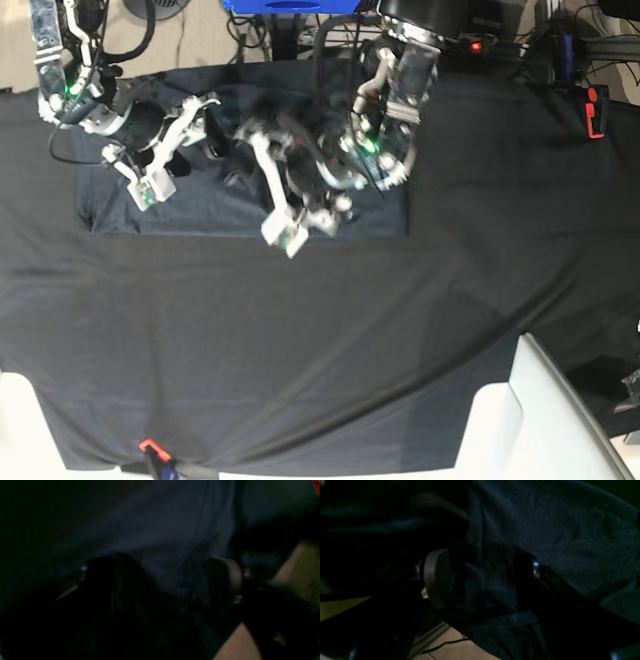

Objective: Fold the T-shirt properly
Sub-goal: 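Move the left gripper across the shirt body toward the right gripper, then grasp the shirt's collar edge with both grippers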

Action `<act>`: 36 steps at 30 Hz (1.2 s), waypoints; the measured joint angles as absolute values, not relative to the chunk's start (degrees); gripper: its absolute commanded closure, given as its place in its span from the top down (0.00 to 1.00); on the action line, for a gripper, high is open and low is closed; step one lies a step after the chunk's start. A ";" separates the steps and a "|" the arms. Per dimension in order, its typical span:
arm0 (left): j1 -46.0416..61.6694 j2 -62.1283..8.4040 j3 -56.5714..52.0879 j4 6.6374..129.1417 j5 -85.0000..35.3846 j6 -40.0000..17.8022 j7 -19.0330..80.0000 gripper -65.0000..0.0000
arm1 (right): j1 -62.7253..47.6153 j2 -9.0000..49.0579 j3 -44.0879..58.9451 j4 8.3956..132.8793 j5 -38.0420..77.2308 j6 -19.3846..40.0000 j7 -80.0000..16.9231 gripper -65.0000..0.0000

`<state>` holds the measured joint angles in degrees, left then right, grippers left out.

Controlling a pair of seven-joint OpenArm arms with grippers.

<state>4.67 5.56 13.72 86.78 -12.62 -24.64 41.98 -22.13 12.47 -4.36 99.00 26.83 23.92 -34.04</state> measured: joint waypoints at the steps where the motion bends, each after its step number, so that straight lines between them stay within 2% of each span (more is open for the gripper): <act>1: 4.25 5.56 13.72 87.46 -13.43 -24.64 41.87 0.95 | -22.11 12.47 -4.36 99.00 26.83 24.03 -34.00 0.56; 7: 5.85 0.97 13.21 97.73 -16.47 -24.56 42.76 0.95 | -22.28 12.47 -4.34 99.04 26.81 24.03 -33.98 0.56; 11: 10.98 -3.60 10.02 103.85 -16.45 -24.99 46.39 0.92 | -23.09 12.47 -4.34 99.13 26.76 24.01 -34.26 0.56; 12: 12.84 -4.43 8.34 104.68 -16.36 -24.62 46.24 0.86 | -23.07 12.45 -4.34 99.13 26.79 24.03 -34.24 0.56; 13: 14.85 -5.19 6.57 105.23 -16.29 -24.64 46.35 0.75 | -23.05 12.47 -4.32 99.15 26.89 24.03 -34.13 0.56; 15: 18.48 -6.94 2.94 105.41 -16.36 -24.86 46.63 0.46 | -22.74 12.45 -4.27 99.15 26.81 24.01 -34.02 0.56; 17: 21.80 -8.54 -0.95 105.65 -16.21 -24.64 46.65 0.05 | -22.65 12.45 -4.23 99.18 26.83 24.05 -34.00 0.56; 18: 22.90 -8.95 -2.90 105.69 -15.88 -24.77 46.83 0.00 | -22.61 12.47 -4.23 99.15 26.81 24.03 -34.02 0.56; 20: 24.43 -8.91 -6.52 105.69 -15.68 -24.73 46.41 0.00 | -22.57 12.47 -4.23 99.15 26.81 24.03 -34.04 0.56; 23: 26.72 -8.91 -9.65 105.78 -16.05 -24.80 40.38 0.00 | -22.59 12.45 -4.23 99.18 26.83 24.03 -34.02 0.56; 33: 28.88 -8.47 -10.85 99.70 -16.16 -24.80 32.64 0.01 | -22.59 12.47 -4.23 99.15 26.83 24.03 -34.00 0.56; 36: 28.88 -8.40 -10.83 97.82 -16.38 -24.84 31.00 0.41 | -22.74 12.47 -4.23 99.15 26.85 24.05 -34.00 0.56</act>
<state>28.88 -8.40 -10.83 97.82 -16.38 -24.84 31.00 -22.74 12.47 -4.23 99.15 26.85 24.05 -34.00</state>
